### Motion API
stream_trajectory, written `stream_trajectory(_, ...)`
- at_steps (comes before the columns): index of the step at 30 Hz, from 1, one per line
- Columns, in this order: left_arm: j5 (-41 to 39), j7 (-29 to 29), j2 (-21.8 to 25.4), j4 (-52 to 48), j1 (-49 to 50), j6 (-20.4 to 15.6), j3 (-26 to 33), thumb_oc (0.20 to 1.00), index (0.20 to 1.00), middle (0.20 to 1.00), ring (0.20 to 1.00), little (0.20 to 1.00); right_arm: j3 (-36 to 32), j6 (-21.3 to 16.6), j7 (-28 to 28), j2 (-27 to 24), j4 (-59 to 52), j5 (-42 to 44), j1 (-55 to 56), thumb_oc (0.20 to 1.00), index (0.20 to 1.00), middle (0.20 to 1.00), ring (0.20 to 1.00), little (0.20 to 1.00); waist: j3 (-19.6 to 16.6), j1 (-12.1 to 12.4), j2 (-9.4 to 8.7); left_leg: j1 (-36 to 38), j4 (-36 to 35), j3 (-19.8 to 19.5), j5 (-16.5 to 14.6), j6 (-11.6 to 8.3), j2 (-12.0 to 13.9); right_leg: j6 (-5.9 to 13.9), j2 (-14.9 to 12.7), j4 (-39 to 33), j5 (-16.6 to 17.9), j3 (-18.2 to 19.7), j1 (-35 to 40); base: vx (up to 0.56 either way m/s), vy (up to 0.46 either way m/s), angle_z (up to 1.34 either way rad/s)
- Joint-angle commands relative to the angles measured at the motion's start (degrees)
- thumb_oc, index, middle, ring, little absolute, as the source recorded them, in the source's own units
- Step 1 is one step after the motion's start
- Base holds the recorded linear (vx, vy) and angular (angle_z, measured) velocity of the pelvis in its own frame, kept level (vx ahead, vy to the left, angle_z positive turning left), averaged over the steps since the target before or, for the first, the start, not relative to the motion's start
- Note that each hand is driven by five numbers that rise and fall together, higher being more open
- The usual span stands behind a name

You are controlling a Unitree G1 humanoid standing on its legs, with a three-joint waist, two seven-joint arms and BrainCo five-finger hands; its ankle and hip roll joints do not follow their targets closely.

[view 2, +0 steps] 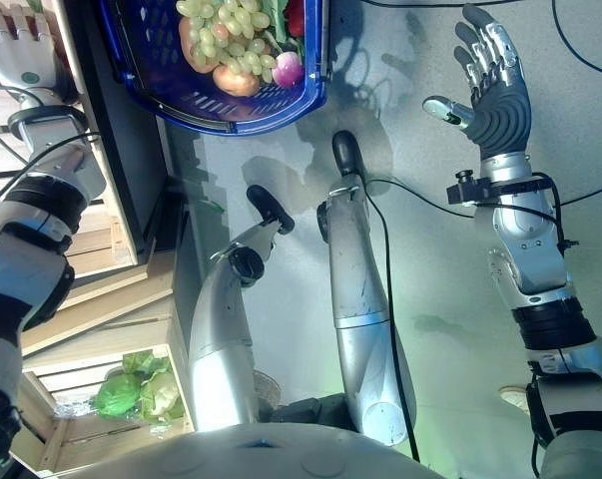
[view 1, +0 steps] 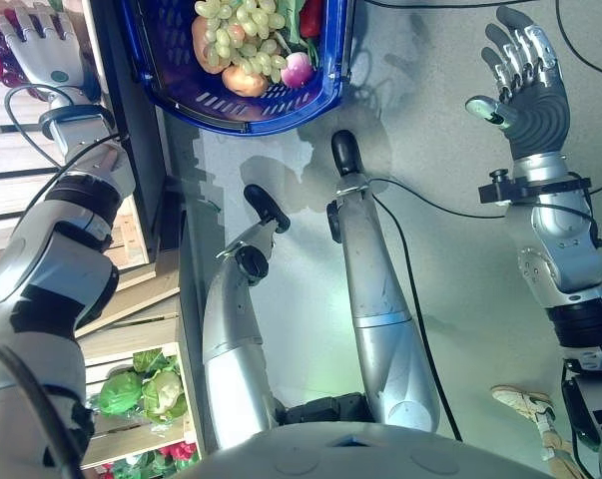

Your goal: Pick up fruits and vegetables into the basket

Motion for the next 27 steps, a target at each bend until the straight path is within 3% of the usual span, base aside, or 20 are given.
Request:
stream_trajectory(1, -0.8, -4.2, 2.8, 9.9, 5.7, 4.4, 1.0, 1.000, 1.000, 1.000, 1.000, 1.000, -0.7, -3.3, 0.8, -0.5, -1.6, 1.2, -0.9, 1.000, 1.000, 1.000, 1.000, 1.000, -0.9, -2.1, -1.11, -2.4, 2.5, 0.2, -1.3, -0.15, -1.0, 4.33, 2.6, -0.8, -0.6, -1.0, 1.2, -0.03, 0.032, -0.01)
stream_trajectory(3, -1.3, -4.5, 2.5, 9.9, 6.3, 4.5, 1.3, 1.000, 1.000, 1.000, 1.000, 1.000, -0.8, -2.8, 0.7, -0.5, -1.7, 1.1, -1.2, 1.000, 1.000, 1.000, 1.000, 1.000, -0.9, -2.0, -1.05, -2.3, 2.3, 0.1, -1.2, -0.20, -1.0, 4.36, 2.6, -1.0, -0.5, -1.1, 1.4, 0.00, 0.000, 0.00)
stream_trajectory(4, -1.5, -4.6, 2.4, 10.0, 6.4, 4.7, 1.4, 0.539, 0.539, 0.539, 0.539, 0.539, -0.8, -2.6, 0.7, -0.5, -1.8, 1.1, -1.3, 1.000, 1.000, 1.000, 1.000, 1.000, -0.9, -2.0, -1.05, -2.3, 2.3, 0.1, -1.2, -0.21, -1.0, 4.34, 2.5, -1.0, -0.5, -1.1, 1.5, 0.00, 0.000, 0.00)
stream_trajectory(5, -2.1, -4.7, 2.3, 10.3, 6.8, 4.4, 1.6, 0.200, 0.200, 0.200, 0.200, 0.200, -0.9, -2.3, 0.7, -0.5, -1.8, 1.0, -1.5, 1.000, 1.000, 1.000, 1.000, 1.000, -0.9, -1.9, -1.02, -2.1, 2.2, 0.1, -1.2, -0.22, -1.0, 4.31, 2.5, -1.2, -0.5, -1.1, 1.7, 0.00, 0.000, 0.00)
stream_trajectory(15, -7.8, -3.1, 1.5, 10.2, 9.7, 3.9, 3.1, 0.200, 0.200, 0.200, 0.200, 0.200, -1.5, -1.6, -0.3, 0.0, -2.8, -0.6, -1.5, 1.000, 1.000, 1.000, 1.000, 1.000, -0.9, -1.5, -0.98, -1.2, 1.3, -0.1, -0.6, -0.32, -1.2, 4.29, 2.3, -2.3, -0.2, -1.3, 2.9, -0.01, 0.010, 0.00)
stream_trajectory(27, -12.4, 4.2, 2.4, 7.3, 12.9, -1.9, 6.5, 0.200, 0.200, 0.200, 0.200, 0.200, -1.7, -1.5, 0.5, 1.3, -4.5, -2.3, 0.3, 1.000, 1.000, 1.000, 1.000, 1.000, -0.9, -0.6, -1.80, 2.9, -0.1, -1.0, -0.7, -0.02, -1.9, 4.38, 1.7, -4.6, 0.0, -2.3, 8.1, -0.01, 0.002, 0.01)
